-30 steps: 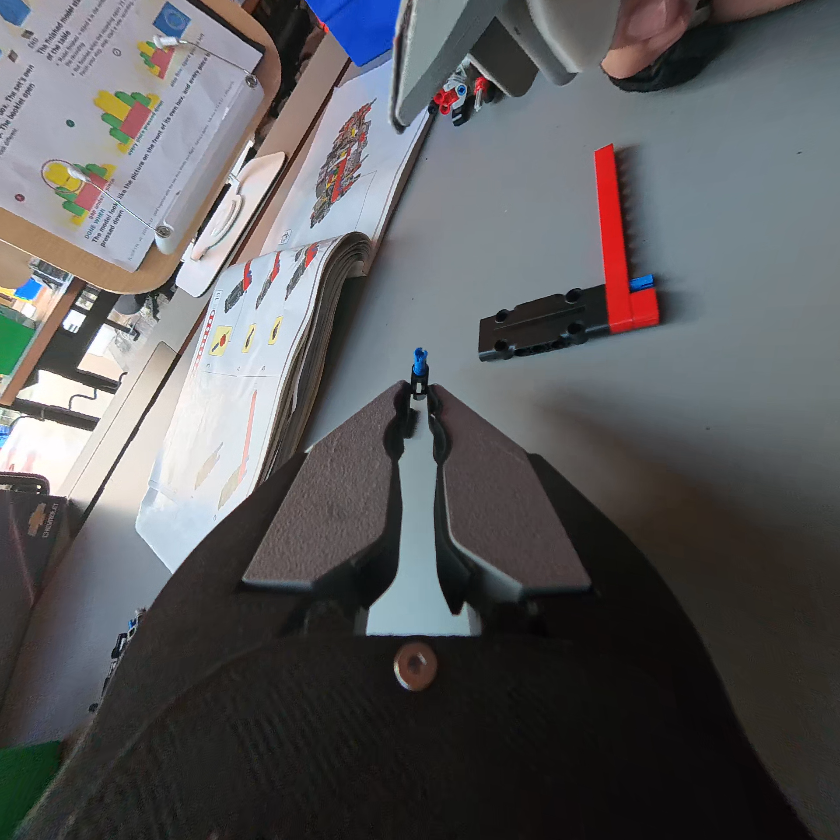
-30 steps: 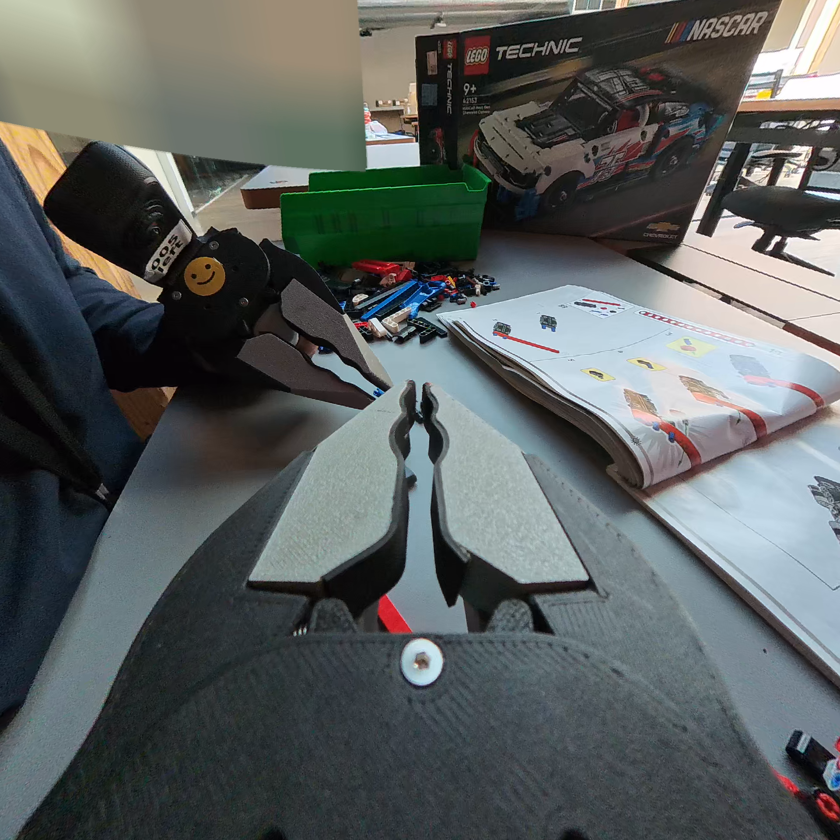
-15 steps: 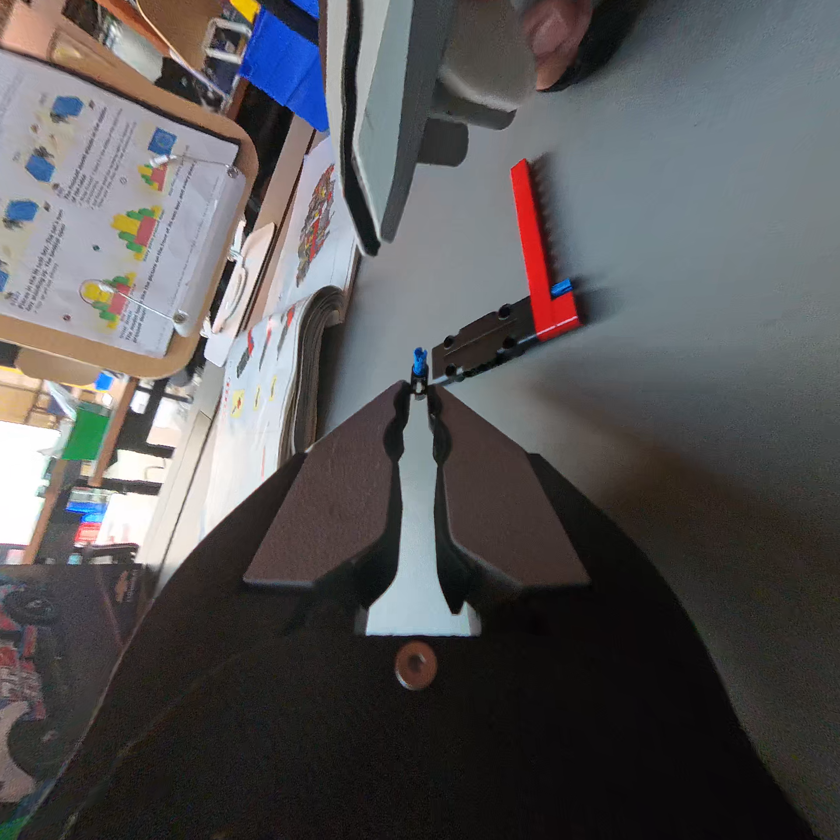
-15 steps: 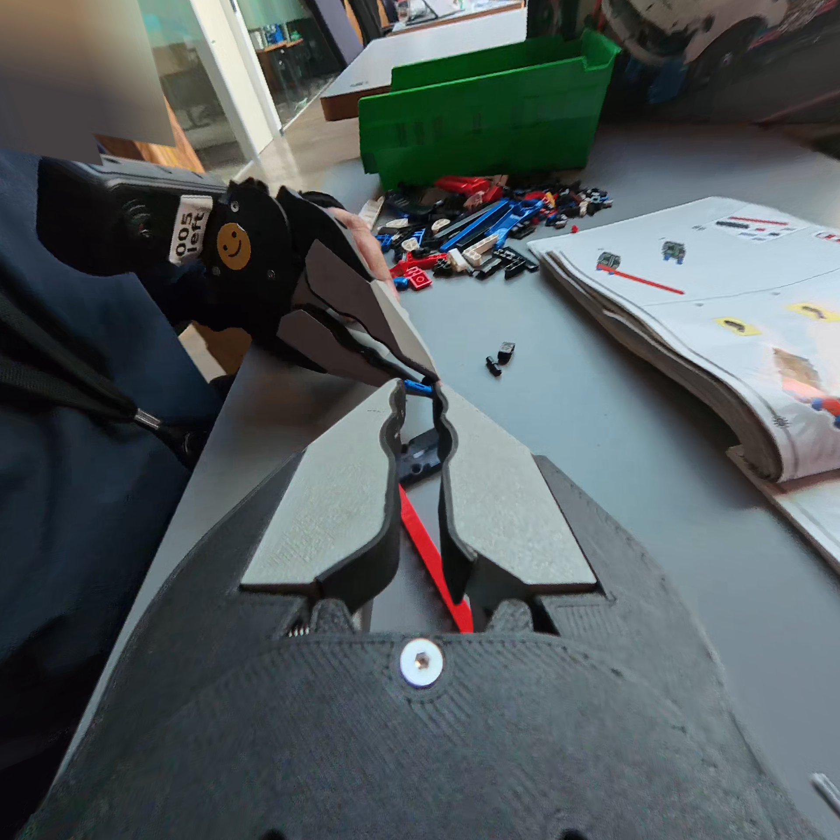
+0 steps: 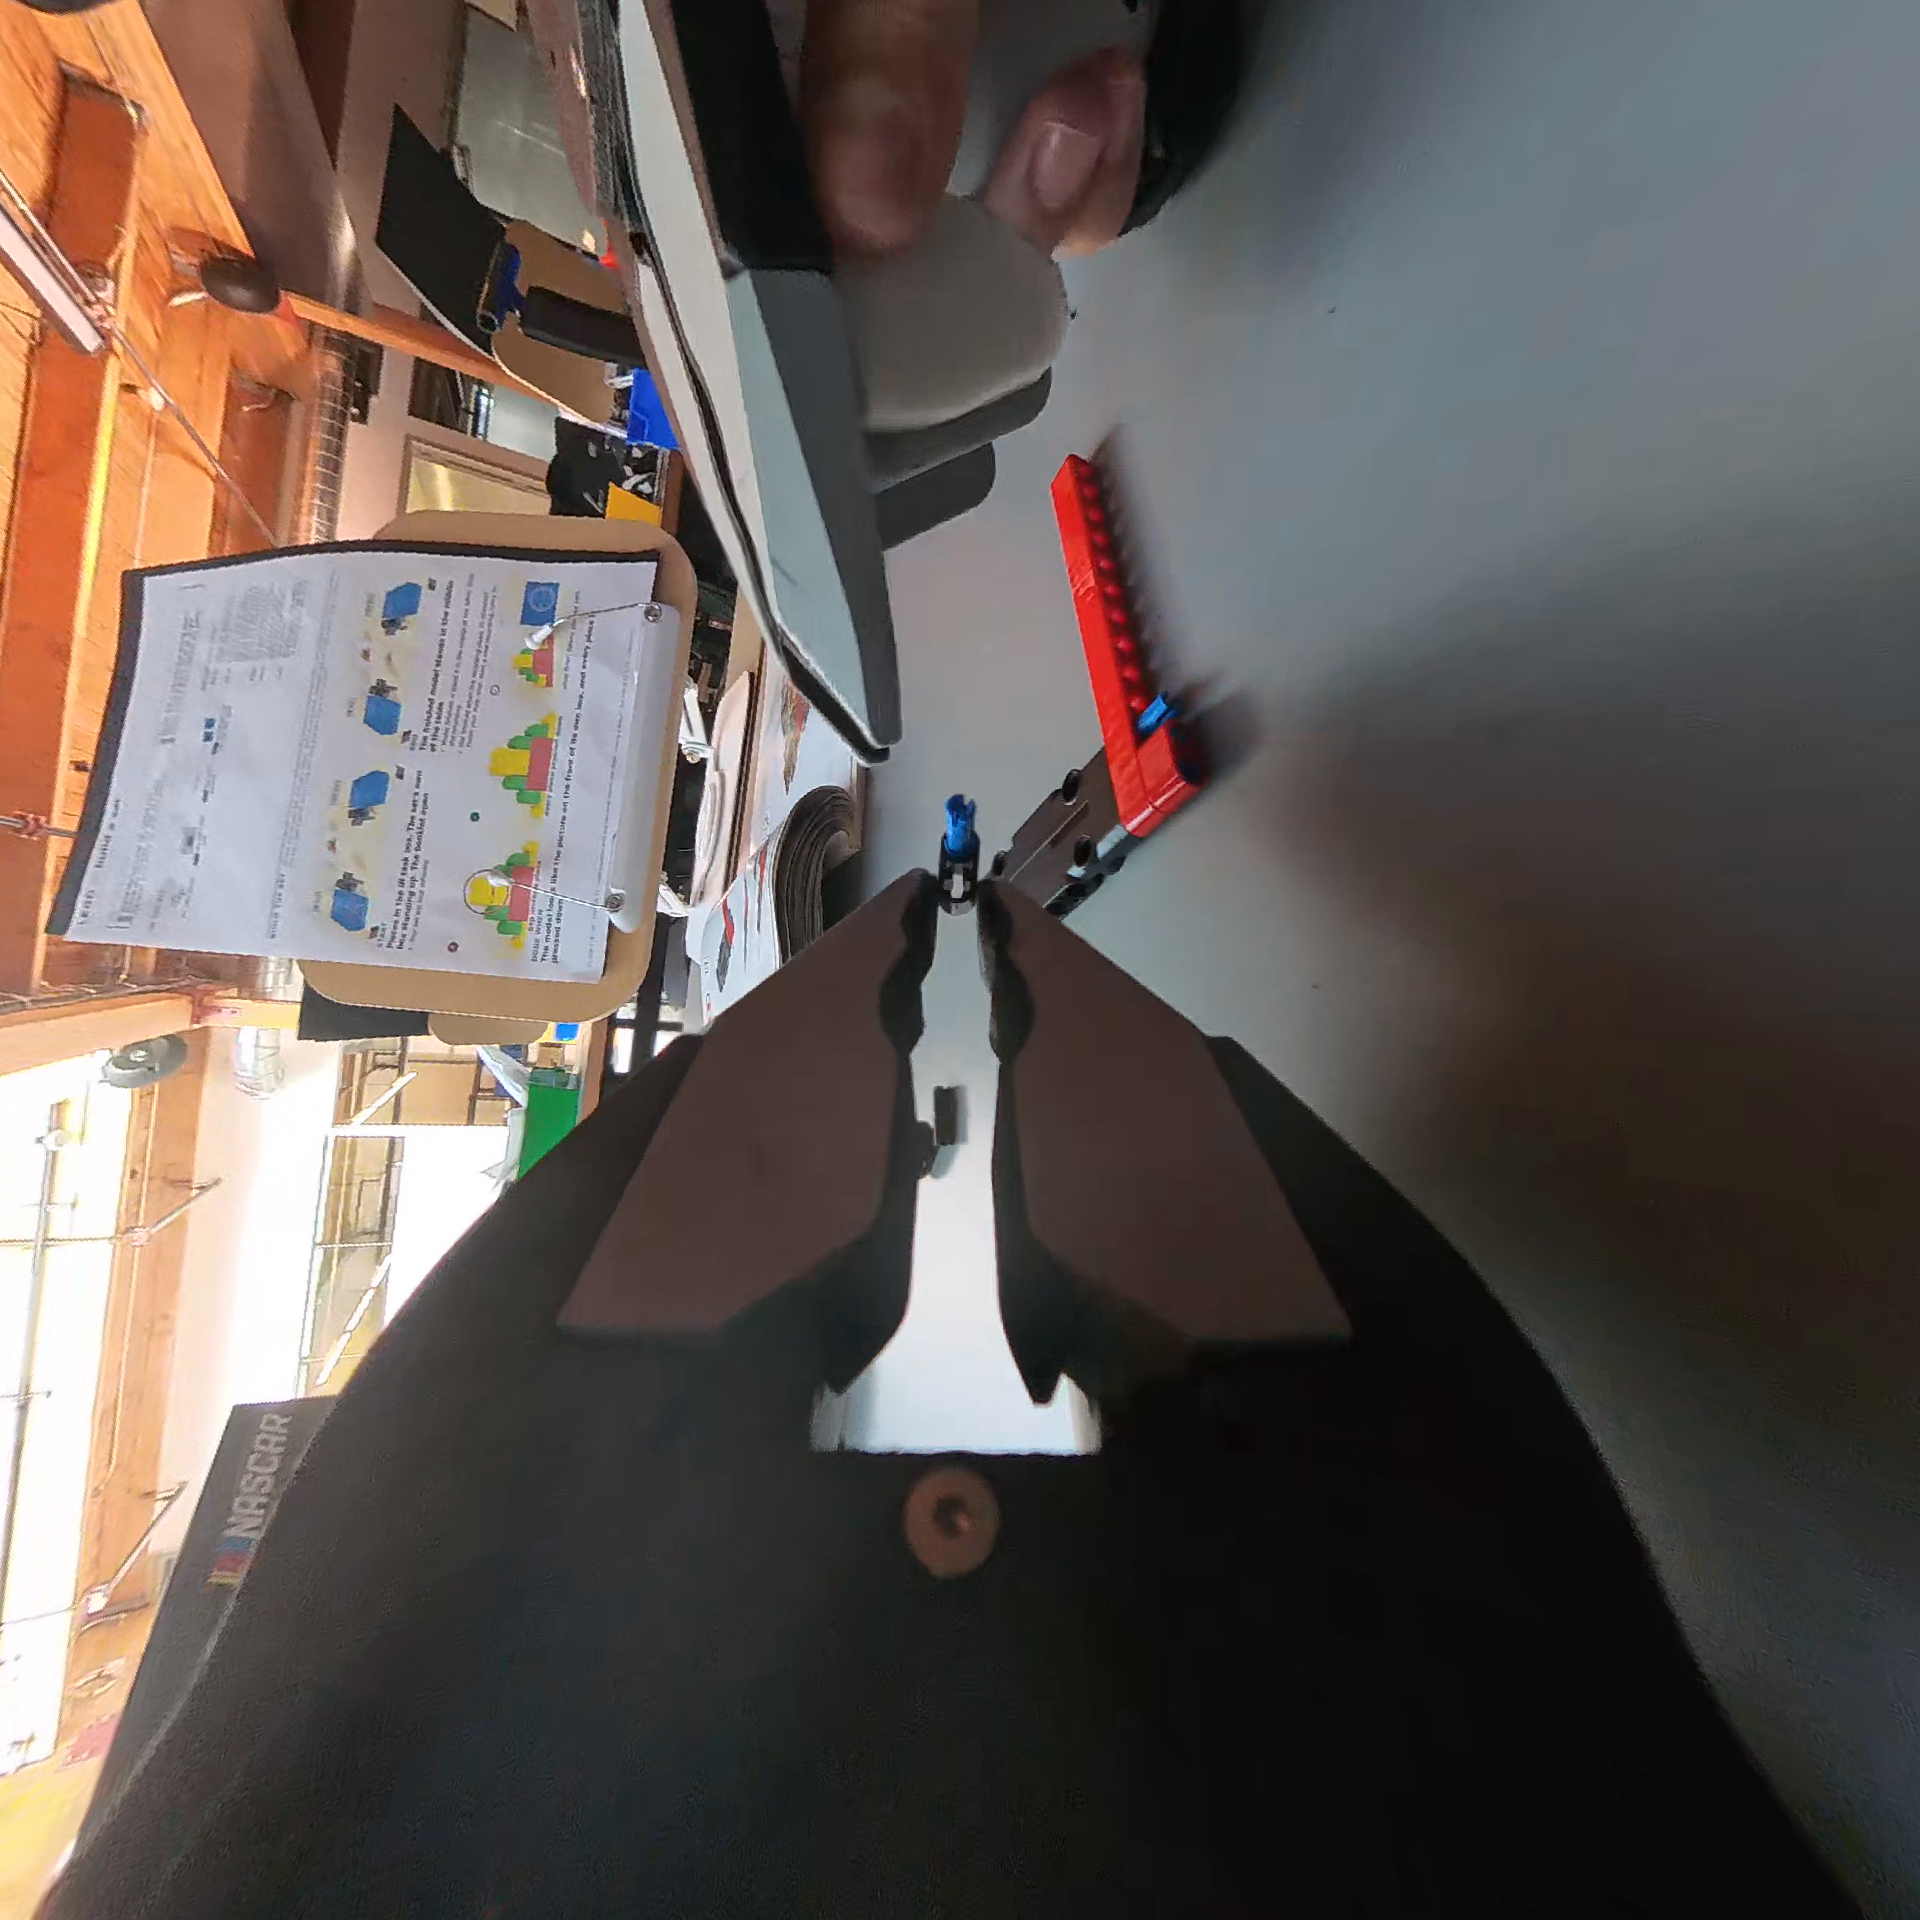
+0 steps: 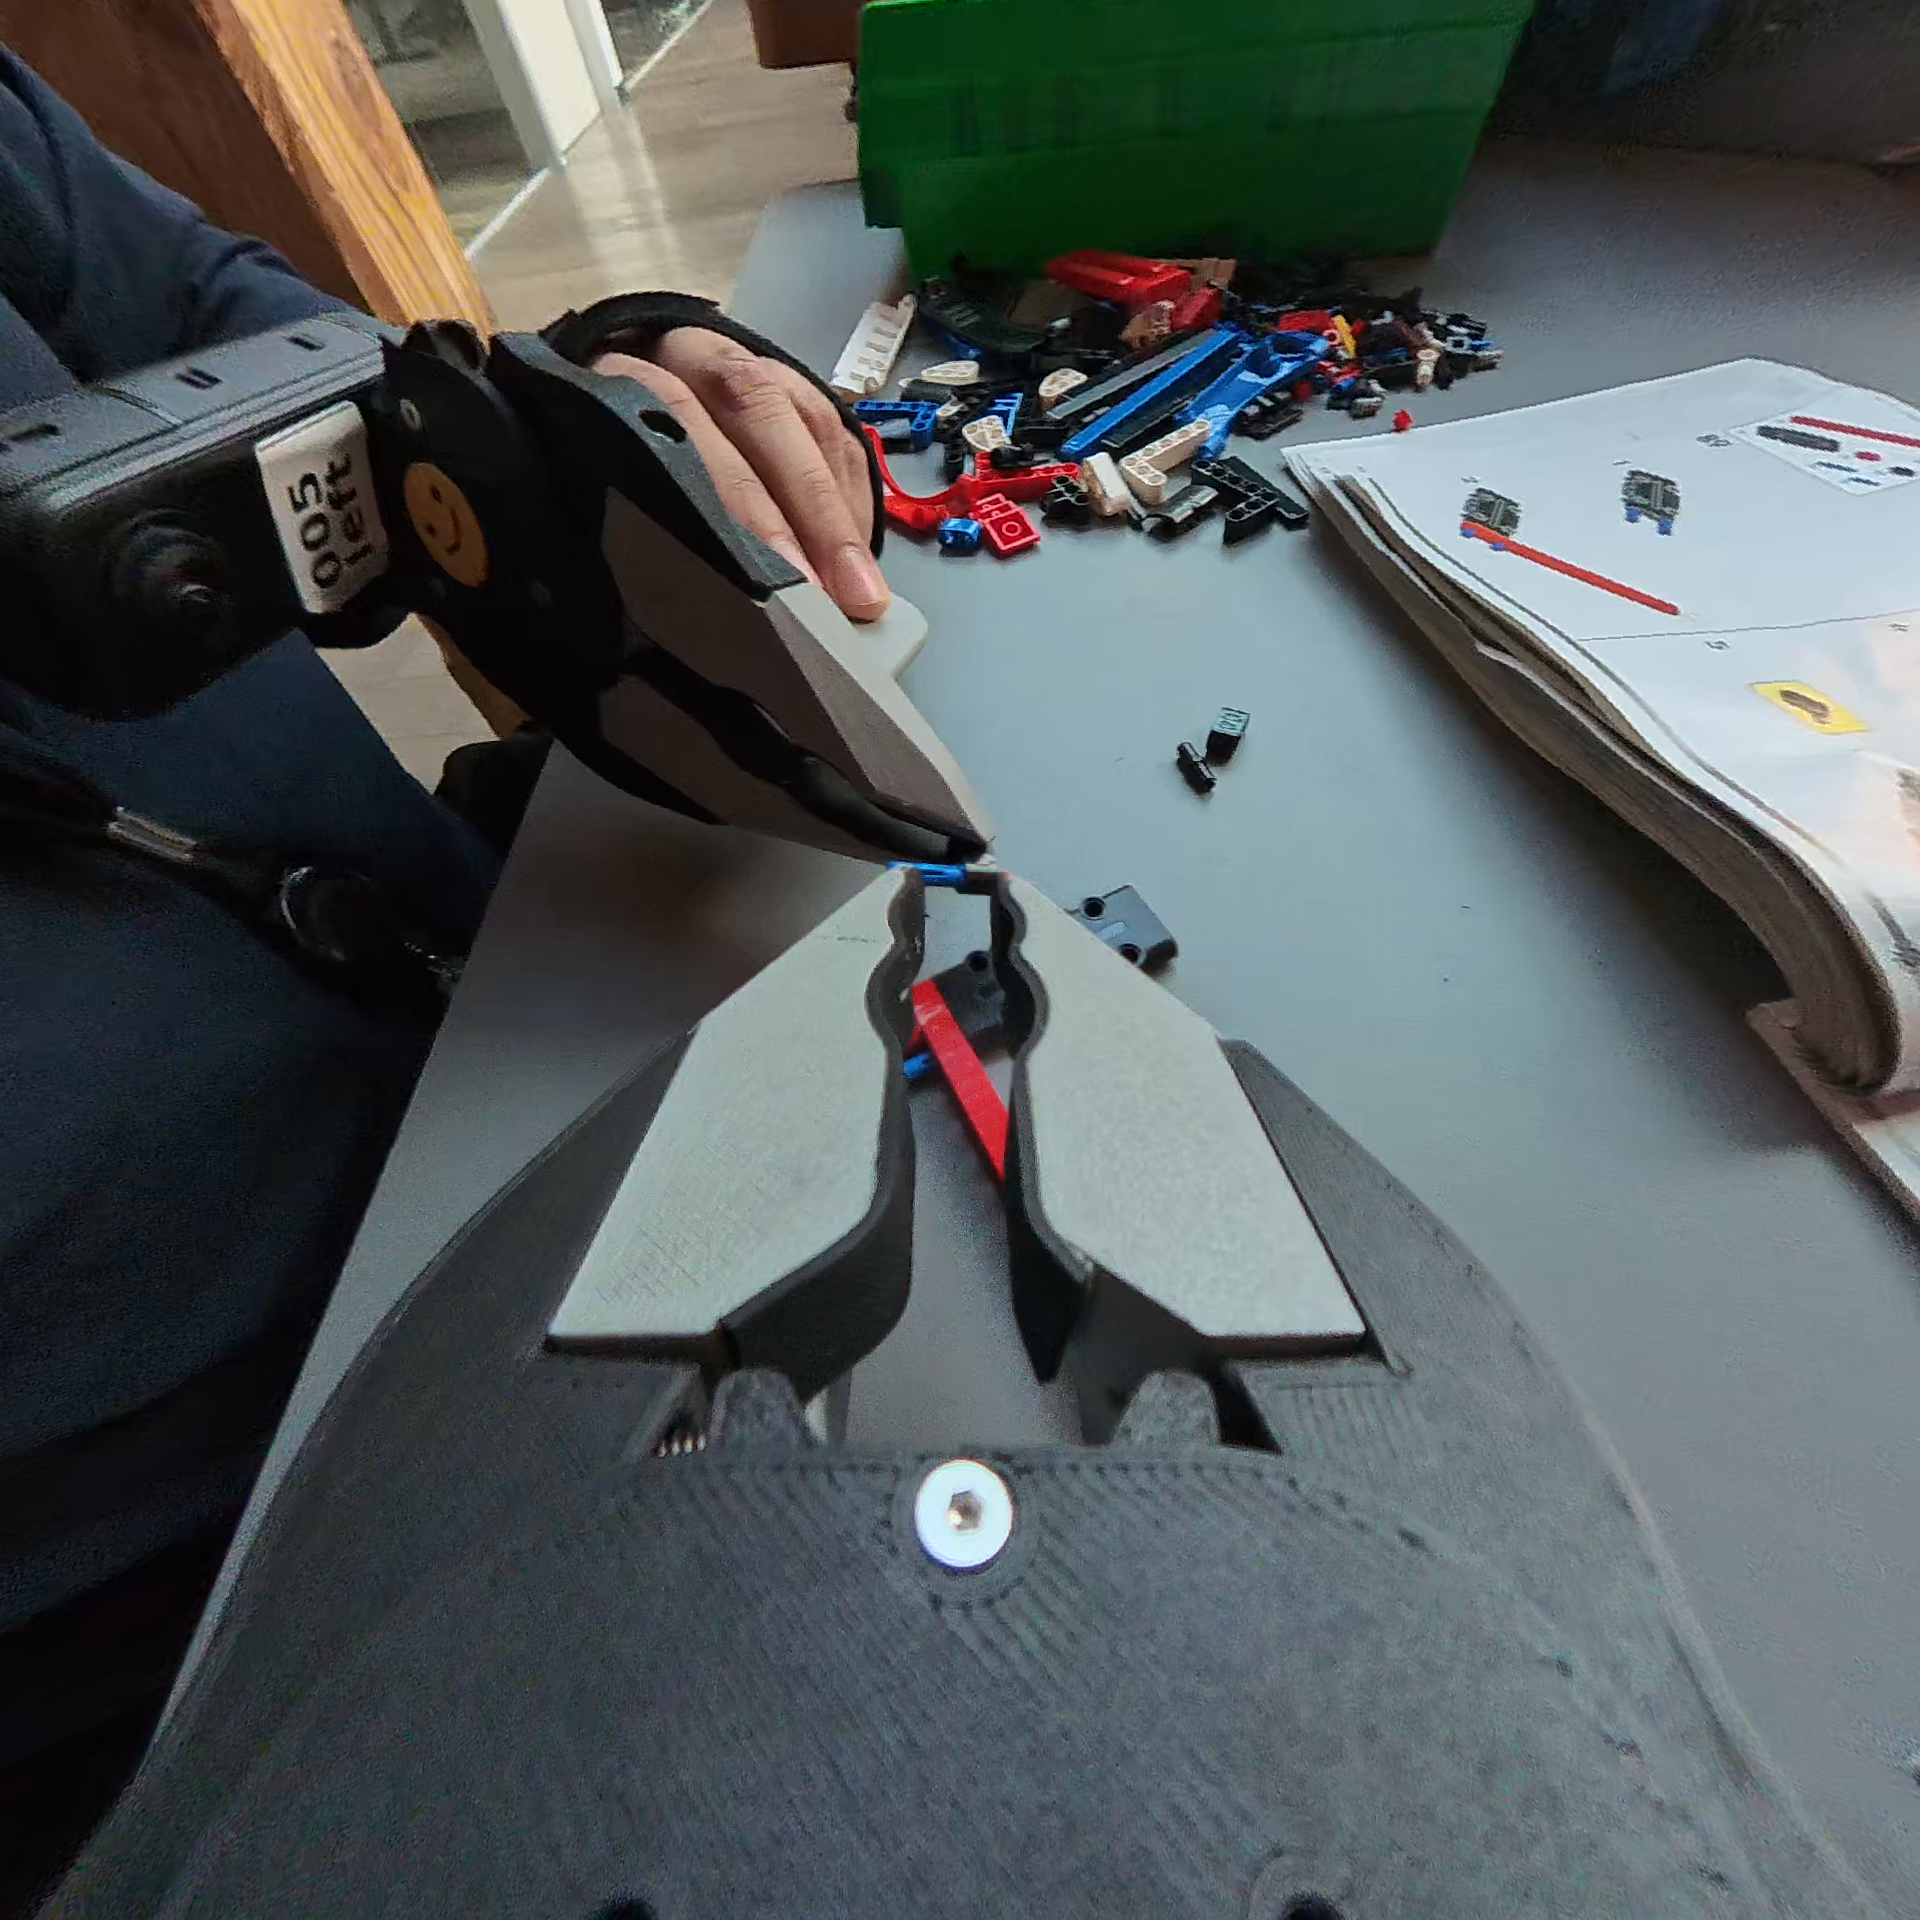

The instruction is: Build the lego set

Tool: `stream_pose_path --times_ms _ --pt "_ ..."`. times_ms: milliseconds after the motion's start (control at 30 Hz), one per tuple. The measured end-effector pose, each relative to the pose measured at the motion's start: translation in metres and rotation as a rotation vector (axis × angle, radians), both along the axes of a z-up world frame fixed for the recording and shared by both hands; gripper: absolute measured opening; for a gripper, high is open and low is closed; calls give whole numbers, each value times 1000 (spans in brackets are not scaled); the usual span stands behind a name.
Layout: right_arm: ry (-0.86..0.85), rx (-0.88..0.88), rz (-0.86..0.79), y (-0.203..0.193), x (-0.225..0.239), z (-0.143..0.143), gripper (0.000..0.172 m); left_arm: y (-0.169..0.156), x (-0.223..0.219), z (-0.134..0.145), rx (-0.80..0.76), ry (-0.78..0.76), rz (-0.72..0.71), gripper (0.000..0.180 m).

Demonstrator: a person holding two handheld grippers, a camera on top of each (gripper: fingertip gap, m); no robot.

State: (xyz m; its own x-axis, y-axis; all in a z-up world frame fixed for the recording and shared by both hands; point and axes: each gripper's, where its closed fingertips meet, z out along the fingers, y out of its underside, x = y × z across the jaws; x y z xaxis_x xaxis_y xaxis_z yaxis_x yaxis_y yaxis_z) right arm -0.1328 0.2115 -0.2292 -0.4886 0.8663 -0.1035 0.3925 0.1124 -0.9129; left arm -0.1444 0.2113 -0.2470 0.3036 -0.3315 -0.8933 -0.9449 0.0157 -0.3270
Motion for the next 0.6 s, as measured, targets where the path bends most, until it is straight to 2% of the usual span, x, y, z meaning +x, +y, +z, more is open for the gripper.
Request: stream_pose_path --times_ms 200,600 --pt "-8 12 29 -8 1 -2 12 -1 6 -3 25 81 -12 4" --pt "80 -19 -71 10 -7 12 3 1 0 -1 -9 -13 4 5"
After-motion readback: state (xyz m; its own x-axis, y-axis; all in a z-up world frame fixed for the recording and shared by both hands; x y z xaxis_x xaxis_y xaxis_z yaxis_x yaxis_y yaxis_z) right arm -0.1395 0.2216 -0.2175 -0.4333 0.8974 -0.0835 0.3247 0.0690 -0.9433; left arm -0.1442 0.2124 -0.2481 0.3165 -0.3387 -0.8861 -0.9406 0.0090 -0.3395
